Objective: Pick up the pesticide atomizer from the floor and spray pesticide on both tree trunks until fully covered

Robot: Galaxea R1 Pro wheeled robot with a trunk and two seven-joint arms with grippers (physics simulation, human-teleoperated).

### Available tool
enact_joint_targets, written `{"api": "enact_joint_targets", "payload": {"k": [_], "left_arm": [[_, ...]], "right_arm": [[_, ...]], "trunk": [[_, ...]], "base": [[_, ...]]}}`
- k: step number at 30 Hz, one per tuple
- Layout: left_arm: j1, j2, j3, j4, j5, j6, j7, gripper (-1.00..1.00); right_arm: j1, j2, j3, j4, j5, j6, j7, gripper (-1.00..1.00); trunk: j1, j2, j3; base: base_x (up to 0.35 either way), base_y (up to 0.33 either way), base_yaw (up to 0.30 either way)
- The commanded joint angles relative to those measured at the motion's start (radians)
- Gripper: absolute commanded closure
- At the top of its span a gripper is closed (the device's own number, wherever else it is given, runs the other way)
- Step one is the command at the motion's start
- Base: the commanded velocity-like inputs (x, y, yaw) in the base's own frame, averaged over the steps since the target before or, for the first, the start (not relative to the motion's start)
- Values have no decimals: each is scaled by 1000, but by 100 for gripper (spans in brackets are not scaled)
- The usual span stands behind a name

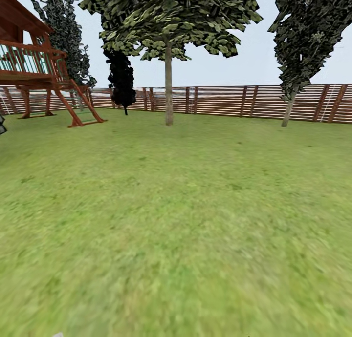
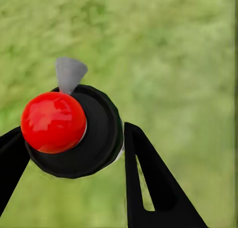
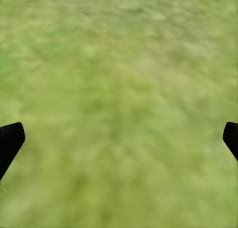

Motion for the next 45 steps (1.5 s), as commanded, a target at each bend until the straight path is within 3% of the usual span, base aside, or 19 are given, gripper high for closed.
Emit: {"api": "enact_joint_targets", "payload": {"k": [1, 45], "left_arm": [[0, 0, 0, 0, -1, 0, 0, 100], [0, 0, 0, 1, -1, -1, 0, 100]], "right_arm": [[0, 0, 0, 0, 0, 0, 0, -100], [0, 0, 0, 0, 0, 0, 0, -100]], "trunk": [[0, 0, 0], [0, 0, 0]], "base": [[342, 0, 0], [342, 0, 0]]}}
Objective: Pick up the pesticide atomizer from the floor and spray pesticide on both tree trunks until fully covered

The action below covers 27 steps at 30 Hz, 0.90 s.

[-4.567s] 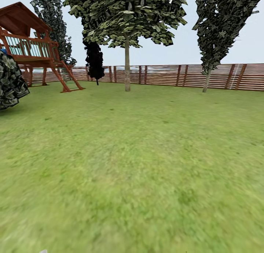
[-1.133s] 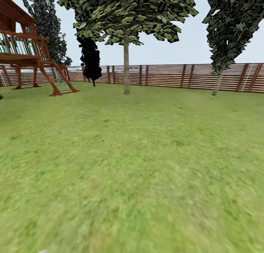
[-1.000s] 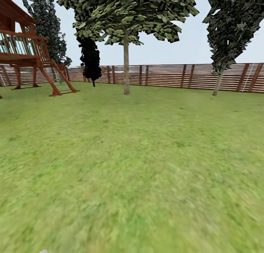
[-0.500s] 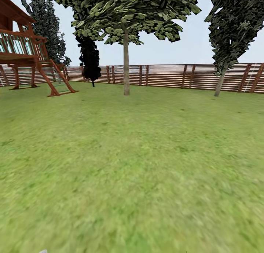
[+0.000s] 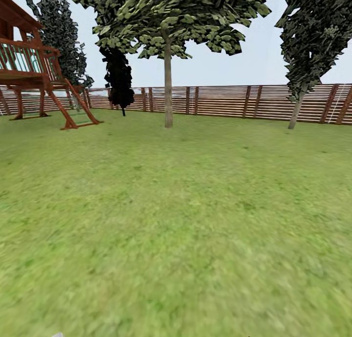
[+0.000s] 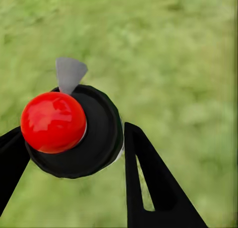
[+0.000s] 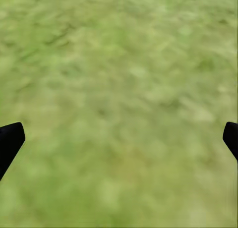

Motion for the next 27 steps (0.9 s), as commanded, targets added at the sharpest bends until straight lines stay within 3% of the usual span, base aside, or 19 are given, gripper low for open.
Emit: {"api": "enact_joint_targets", "payload": {"k": [1, 27], "left_arm": [[0, 0, 0, 0, 0, 0, 0, 100], [0, 0, 0, 0, 0, 0, 1, 100]], "right_arm": [[0, 0, 0, 0, 0, 0, 0, -100], [0, 0, 0, 0, 0, 0, 0, -100]], "trunk": [[0, 0, 0], [0, 0, 0]], "base": [[342, 0, 0], [342, 0, 0]]}}
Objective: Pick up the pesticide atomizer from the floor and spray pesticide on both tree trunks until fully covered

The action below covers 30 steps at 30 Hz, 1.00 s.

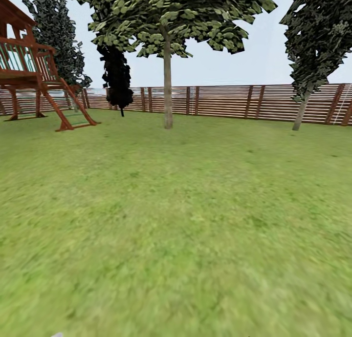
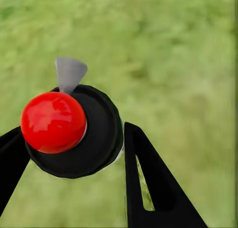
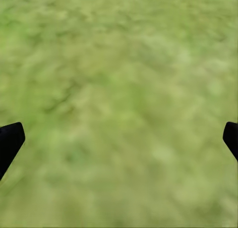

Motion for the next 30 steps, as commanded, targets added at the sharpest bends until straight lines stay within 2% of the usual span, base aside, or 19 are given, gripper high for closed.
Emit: {"api": "enact_joint_targets", "payload": {"k": [1, 30], "left_arm": [[0, 0, 0, 0, 0, 0, -1, 100], [0, 0, 0, 0, 0, 1, 0, 100]], "right_arm": [[0, 0, 0, 0, 0, 0, 0, -100], [0, 0, 0, 0, 0, 1, 0, -100]], "trunk": [[0, 0, 0], [0, 0, 0]], "base": [[342, 0, 0], [342, 0, 0]]}}
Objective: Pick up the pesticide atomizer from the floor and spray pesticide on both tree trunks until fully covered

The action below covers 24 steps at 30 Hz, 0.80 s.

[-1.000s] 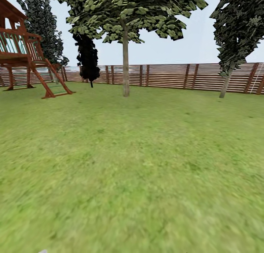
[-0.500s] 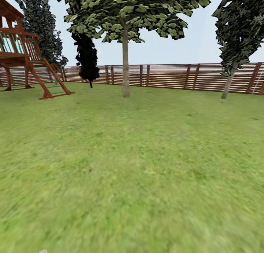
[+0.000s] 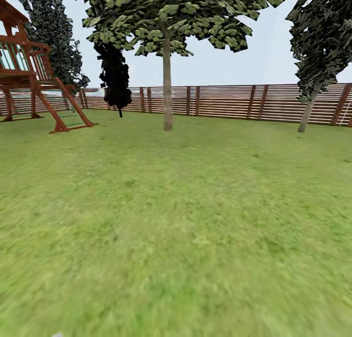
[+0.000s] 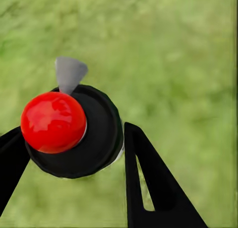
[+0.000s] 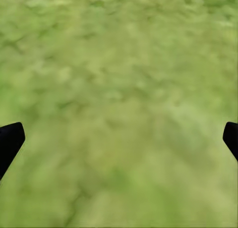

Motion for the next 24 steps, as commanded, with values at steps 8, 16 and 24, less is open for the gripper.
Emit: {"api": "enact_joint_targets", "payload": {"k": [8, 16, 24], "left_arm": [[0, 0, 0, 0, 0, -1, -1, 100], [0, 0, 0, 0, 0, -1, 0, 100], [0, 0, 0, 0, 0, -1, 0, 100]], "right_arm": [[0, 0, 0, 0, 0, -1, 0, -100], [0, 0, 0, 0, 0, -1, 0, -100], [0, 0, 0, 0, 0, 0, 0, -100]], "trunk": [[0, 0, 0], [0, 0, 0], [0, 0, 0]], "base": [[342, 0, 0], [342, 0, 0], [342, 0, 0]]}}
